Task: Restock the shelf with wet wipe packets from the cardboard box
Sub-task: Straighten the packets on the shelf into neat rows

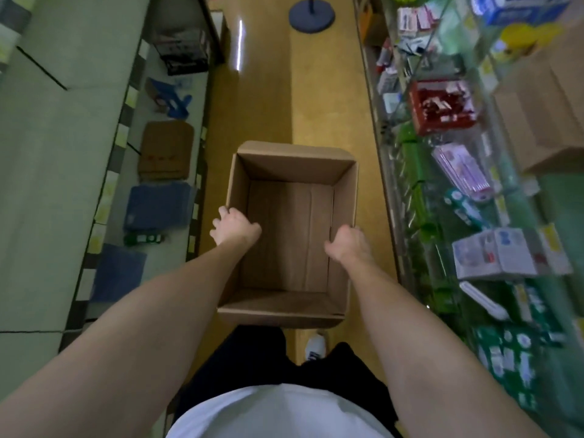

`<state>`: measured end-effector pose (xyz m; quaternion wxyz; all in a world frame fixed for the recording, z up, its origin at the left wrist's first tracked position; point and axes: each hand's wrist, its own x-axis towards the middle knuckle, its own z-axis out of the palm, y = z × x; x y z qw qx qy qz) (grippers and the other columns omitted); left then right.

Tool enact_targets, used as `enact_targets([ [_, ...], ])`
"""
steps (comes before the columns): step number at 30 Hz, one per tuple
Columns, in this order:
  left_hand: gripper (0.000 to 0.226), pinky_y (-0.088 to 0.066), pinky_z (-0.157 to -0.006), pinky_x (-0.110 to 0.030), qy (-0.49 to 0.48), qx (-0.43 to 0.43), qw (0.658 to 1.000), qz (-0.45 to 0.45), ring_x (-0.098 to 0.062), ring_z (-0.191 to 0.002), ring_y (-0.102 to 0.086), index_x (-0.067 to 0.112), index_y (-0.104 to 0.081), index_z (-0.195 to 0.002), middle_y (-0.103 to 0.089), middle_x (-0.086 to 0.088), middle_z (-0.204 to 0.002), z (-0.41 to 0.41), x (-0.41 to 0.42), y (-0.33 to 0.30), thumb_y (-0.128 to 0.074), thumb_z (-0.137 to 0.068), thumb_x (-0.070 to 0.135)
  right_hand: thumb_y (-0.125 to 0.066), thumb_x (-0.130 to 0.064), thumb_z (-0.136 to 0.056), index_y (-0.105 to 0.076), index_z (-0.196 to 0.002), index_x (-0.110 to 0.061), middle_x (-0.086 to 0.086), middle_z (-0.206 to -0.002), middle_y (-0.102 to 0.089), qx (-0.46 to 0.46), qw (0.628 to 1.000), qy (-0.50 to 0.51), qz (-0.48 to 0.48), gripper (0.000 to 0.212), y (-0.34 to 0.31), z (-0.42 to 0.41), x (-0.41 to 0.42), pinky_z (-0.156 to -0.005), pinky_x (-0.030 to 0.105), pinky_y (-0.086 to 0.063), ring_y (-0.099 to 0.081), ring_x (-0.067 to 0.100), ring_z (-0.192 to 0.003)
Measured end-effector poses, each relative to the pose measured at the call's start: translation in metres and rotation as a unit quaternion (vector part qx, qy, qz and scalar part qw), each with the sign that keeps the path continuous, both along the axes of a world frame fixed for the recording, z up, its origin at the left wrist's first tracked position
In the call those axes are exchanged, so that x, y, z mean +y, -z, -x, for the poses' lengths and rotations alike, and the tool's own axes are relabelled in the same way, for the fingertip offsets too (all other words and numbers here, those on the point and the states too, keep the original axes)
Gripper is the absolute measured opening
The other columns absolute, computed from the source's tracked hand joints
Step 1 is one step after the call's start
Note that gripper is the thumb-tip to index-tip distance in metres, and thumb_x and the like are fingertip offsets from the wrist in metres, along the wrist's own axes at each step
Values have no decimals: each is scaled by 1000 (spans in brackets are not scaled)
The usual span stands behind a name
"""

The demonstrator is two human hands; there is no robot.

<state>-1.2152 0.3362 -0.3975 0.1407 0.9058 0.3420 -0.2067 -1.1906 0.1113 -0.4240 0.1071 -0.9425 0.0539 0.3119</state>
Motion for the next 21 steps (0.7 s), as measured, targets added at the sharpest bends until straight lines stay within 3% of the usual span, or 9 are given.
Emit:
enact_targets([
  [10, 68, -35, -111, -51, -19, 10, 999, 44, -37, -139, -32, 7, -35, -147, -23, -13, -157, -196, 75, 23, -60, -92, 38, -61, -44, -95, -59, -107, -12, 10, -109, -59, 1, 998, -37, 52, 35, -11, -212, 73, -66, 32, -44, -52, 21, -79],
  [14, 66, -35, -110, -50, -13, 6, 998, 58, -37, -138, -34, 7, -38, -145, -24, -13, -156, -280, 102, 18, -60, -91, 36, -61, -43, -96, -51, -97, -14, 8, -99, -53, 6, 998, -28, 52, 31, -22, -286, 99, -61, 31, -43, -50, 18, -73],
  [21, 63, -35, -108, -51, 10, 13, 998, 54, -38, -135, -35, 7, -41, -143, -29, -12, -153, -421, 128, 14, -58, -90, 39, -59, -44, -97, -57, -110, -10, 10, -99, -52, 9, 997, -35, 69, 36, -27, -419, 122, -62, 31, -41, -49, 21, -77],
])
